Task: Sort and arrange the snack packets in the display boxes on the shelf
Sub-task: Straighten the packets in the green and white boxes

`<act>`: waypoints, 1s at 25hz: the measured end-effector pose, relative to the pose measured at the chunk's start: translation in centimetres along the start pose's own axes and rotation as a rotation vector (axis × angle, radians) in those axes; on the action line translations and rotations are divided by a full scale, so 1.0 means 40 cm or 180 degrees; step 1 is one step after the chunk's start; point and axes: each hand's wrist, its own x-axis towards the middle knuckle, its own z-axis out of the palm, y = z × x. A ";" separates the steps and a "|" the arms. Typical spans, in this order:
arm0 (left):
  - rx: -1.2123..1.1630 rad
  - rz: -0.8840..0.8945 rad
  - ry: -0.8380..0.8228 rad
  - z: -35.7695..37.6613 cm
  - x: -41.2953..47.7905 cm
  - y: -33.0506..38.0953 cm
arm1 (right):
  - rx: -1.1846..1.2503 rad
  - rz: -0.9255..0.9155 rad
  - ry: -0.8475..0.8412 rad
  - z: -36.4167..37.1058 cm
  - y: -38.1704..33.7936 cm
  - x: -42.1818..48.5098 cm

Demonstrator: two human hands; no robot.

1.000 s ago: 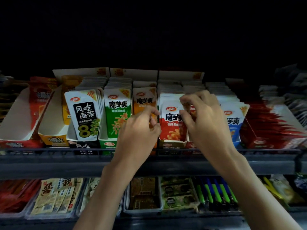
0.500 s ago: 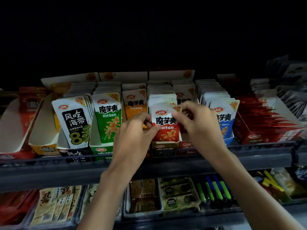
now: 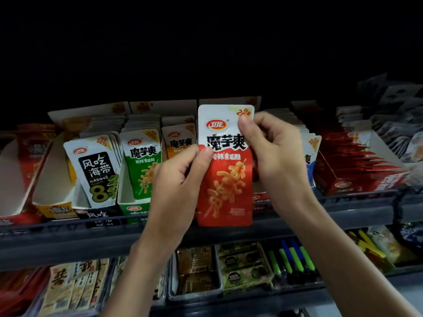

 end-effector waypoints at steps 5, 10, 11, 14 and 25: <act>-0.0593 -0.0176 -0.0241 0.003 -0.002 0.009 | 0.0256 0.0480 -0.0103 0.007 0.009 -0.005; -0.1019 -0.0467 -0.0537 -0.011 0.007 -0.005 | 0.0323 0.0696 -0.0191 0.006 0.010 -0.007; -0.1007 -0.0480 -0.0561 -0.013 0.007 -0.007 | 0.0350 0.0735 -0.0201 0.004 0.010 -0.008; -0.0916 -0.0424 -0.0594 -0.013 0.006 -0.005 | 0.0353 0.0767 -0.0217 0.005 0.011 -0.008; -0.0368 -0.0362 -0.0907 -0.001 0.002 -0.001 | -0.0200 0.0790 0.0424 -0.014 0.016 0.003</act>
